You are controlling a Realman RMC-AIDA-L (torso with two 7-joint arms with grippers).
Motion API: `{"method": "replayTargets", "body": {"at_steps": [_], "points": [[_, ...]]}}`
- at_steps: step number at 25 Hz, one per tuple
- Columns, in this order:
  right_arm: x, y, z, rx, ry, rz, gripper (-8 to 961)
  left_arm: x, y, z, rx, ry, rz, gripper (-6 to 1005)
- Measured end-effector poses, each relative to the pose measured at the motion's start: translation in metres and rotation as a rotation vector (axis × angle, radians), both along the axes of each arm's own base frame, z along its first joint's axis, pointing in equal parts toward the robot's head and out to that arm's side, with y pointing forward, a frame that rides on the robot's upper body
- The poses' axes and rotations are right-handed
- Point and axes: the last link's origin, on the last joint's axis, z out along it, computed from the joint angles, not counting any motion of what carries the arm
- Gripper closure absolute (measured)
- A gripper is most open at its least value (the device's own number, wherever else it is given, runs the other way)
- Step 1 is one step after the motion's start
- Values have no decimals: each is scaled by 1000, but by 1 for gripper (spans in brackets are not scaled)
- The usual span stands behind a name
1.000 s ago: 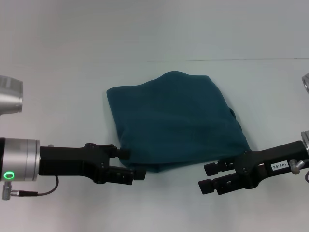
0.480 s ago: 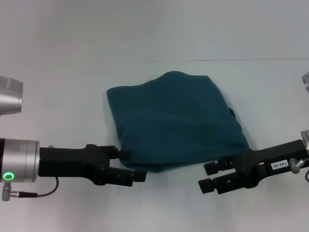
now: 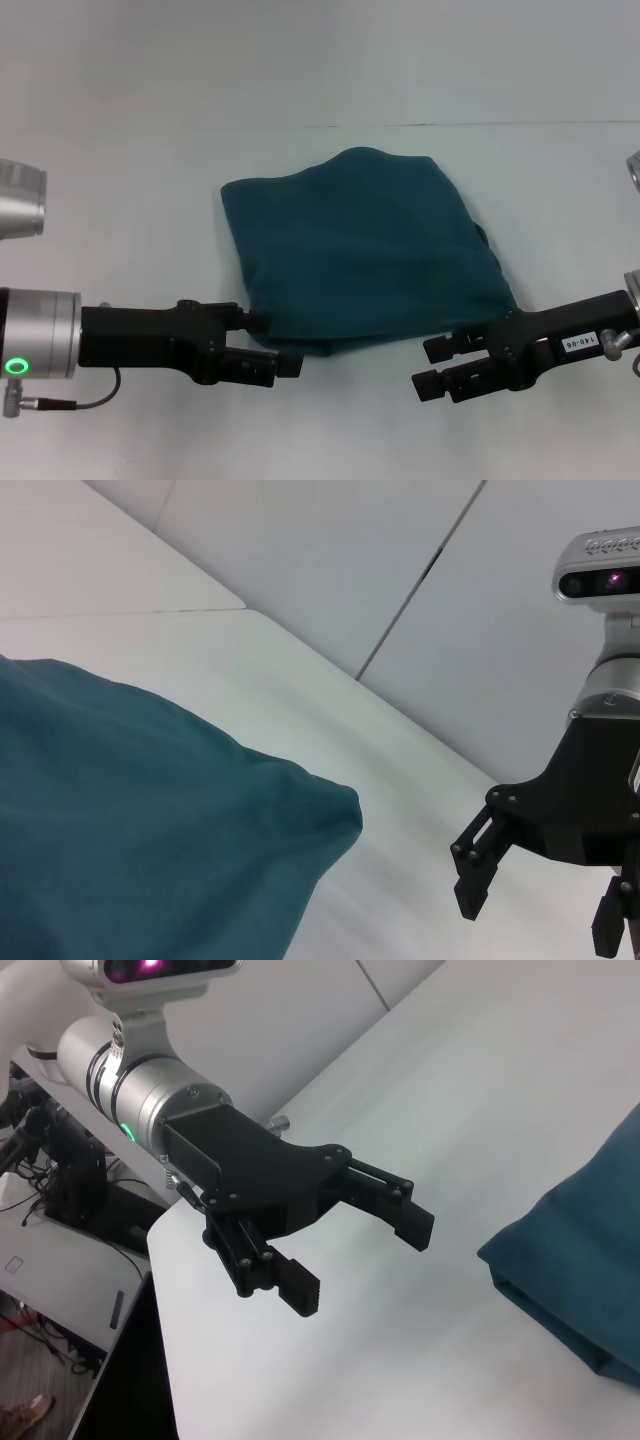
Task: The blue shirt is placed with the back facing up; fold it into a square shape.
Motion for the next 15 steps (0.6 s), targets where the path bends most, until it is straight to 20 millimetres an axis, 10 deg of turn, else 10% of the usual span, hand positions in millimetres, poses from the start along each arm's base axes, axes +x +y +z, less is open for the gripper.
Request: {"method": "replayTargets", "body": {"at_steps": [15], "points": [[0, 0, 0, 0, 0, -1, 146, 0, 0, 0, -1, -1, -1, 64]]}}
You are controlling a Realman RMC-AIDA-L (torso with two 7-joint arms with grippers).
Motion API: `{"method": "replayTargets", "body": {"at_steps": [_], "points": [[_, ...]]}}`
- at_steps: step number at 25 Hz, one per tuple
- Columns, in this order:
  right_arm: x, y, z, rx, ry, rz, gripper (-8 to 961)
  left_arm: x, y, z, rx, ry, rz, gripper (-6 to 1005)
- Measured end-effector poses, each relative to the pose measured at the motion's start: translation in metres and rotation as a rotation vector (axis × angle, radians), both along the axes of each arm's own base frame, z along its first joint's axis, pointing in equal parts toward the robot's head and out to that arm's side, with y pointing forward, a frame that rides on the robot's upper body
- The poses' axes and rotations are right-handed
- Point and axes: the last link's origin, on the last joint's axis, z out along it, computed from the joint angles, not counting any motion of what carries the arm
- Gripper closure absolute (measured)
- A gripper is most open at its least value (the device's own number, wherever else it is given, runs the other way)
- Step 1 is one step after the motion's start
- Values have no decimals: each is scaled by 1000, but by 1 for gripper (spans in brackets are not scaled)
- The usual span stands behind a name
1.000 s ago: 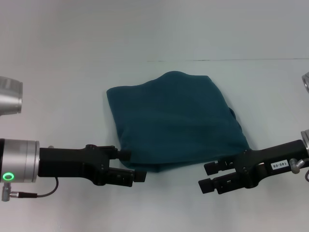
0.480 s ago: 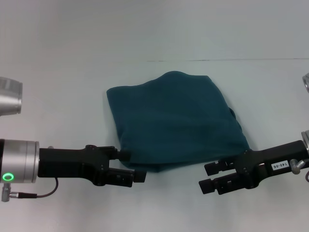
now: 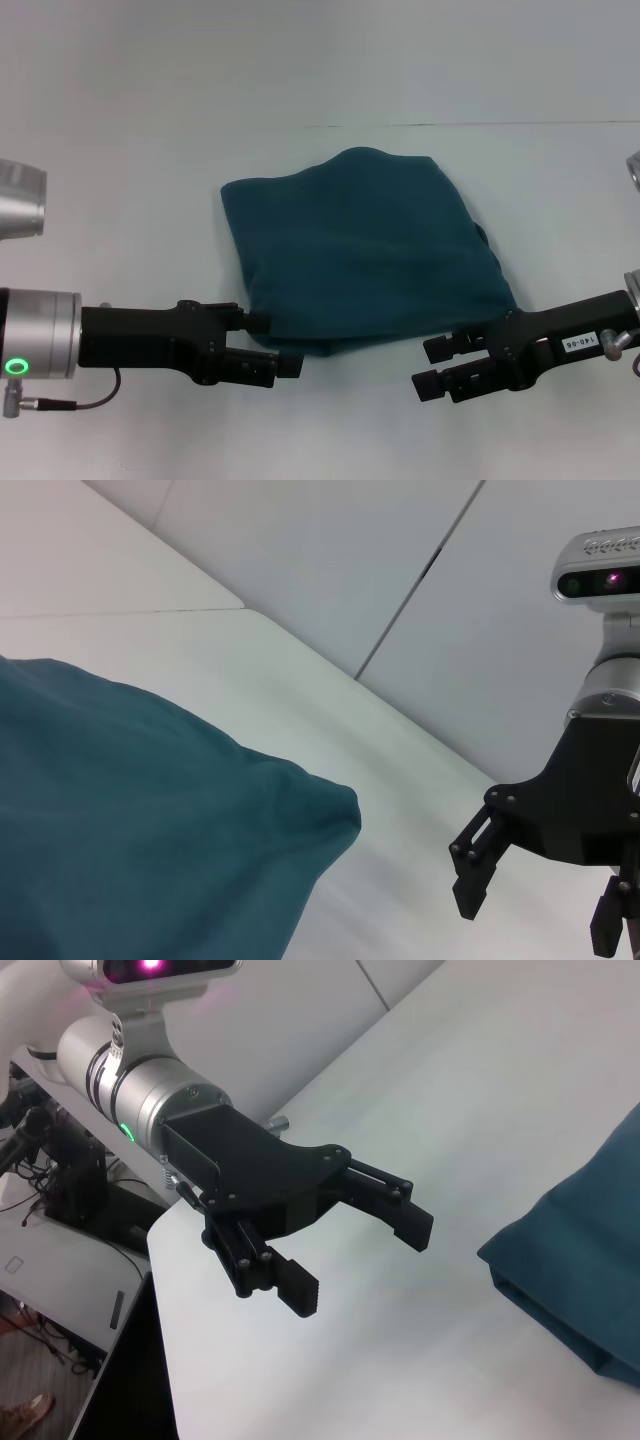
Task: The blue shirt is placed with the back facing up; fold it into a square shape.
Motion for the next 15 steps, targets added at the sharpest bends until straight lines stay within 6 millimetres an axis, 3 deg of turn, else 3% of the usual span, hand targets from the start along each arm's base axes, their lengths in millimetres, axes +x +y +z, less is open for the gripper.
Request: {"method": "replayTargets", "body": {"at_steps": [10, 15], "points": [[-1, 1, 0, 2, -1, 10, 146, 0, 0, 0, 0, 0, 0, 64], [-7, 6, 0, 37, -11, 143, 146, 0, 0, 0, 1, 1, -1, 64]]}}
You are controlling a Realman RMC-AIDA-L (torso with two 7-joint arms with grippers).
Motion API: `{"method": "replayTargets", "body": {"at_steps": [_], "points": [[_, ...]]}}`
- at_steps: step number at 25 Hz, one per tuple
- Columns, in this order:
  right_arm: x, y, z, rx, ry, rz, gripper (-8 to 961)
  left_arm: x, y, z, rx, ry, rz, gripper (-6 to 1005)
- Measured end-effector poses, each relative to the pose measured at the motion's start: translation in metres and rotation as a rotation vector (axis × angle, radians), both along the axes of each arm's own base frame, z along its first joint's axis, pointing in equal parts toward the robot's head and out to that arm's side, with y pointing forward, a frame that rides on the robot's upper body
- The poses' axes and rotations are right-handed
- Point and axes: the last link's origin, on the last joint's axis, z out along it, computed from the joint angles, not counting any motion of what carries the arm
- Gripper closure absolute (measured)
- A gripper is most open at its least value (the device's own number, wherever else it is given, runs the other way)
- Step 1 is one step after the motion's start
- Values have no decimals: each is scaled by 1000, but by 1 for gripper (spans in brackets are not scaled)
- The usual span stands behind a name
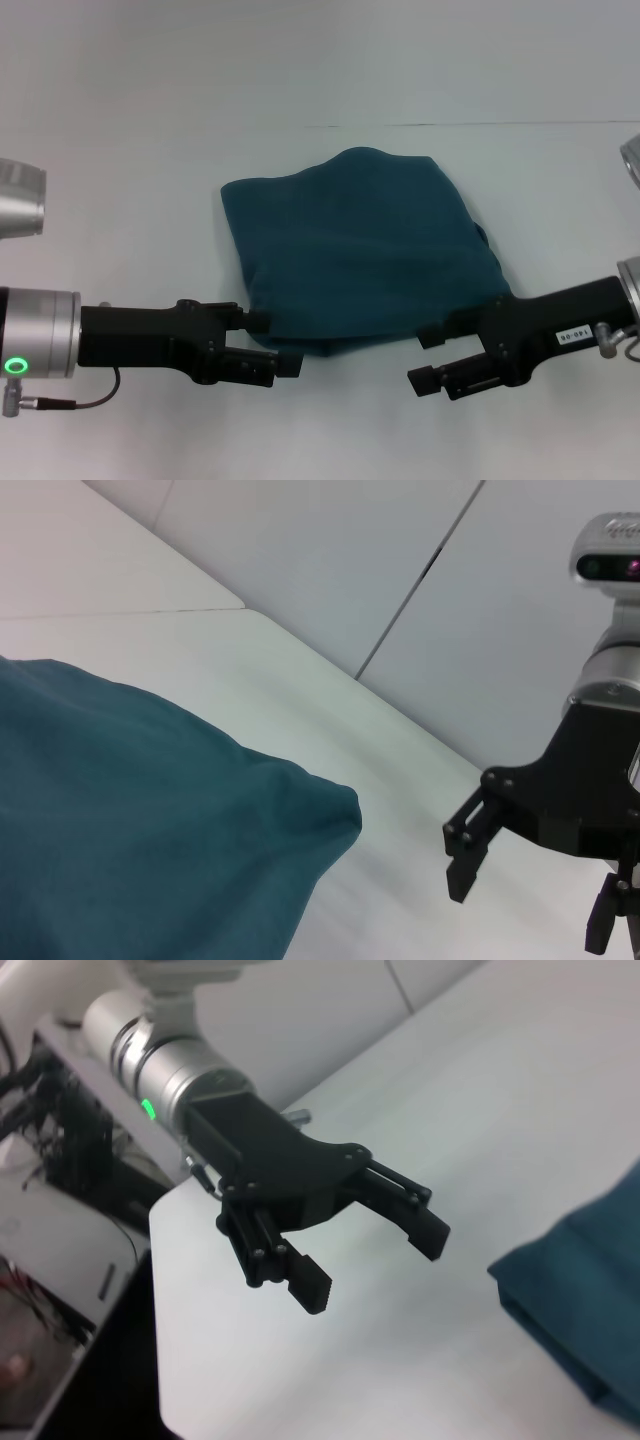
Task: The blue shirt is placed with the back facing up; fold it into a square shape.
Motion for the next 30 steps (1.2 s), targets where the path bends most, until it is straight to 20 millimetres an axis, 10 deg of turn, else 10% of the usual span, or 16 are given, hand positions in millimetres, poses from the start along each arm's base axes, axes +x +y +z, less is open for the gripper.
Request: {"method": "replayTargets", "body": {"at_steps": [30], "points": [[-13, 16, -15, 147, 67, 162, 146, -4, -4, 7, 6, -28, 15, 65]]}}
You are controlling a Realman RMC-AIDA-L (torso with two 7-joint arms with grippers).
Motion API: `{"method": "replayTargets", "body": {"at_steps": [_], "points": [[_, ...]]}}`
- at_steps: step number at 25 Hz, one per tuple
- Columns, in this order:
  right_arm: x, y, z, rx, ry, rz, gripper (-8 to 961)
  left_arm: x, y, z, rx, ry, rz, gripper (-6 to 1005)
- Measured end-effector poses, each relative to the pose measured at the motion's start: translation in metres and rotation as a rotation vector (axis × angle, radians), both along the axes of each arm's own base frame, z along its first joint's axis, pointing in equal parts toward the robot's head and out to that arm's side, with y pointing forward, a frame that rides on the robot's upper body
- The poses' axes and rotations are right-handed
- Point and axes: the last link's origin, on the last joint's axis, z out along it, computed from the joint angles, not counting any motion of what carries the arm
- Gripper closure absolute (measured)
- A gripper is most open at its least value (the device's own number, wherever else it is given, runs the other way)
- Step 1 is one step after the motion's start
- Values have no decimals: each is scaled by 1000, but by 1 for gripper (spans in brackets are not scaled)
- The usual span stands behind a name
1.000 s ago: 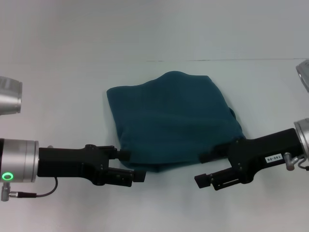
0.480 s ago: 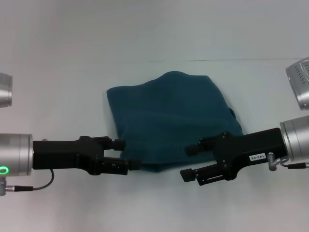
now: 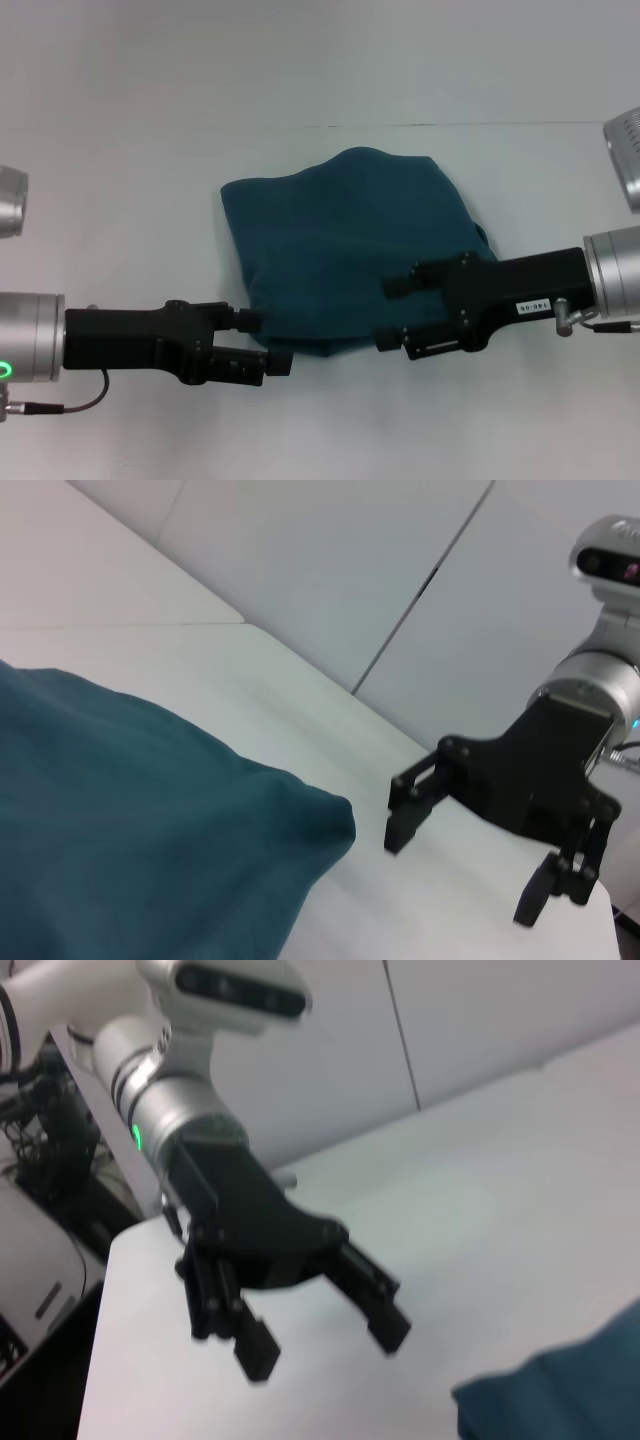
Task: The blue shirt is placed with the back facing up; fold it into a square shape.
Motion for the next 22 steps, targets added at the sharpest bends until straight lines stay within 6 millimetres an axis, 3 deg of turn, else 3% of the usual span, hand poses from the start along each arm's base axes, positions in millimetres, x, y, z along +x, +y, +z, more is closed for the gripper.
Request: {"method": "replayTargets", "body": {"at_steps": [22], "points": [[3, -16, -3, -107, 13, -33, 147, -5, 1, -1, -49, -11, 93, 64]]}}
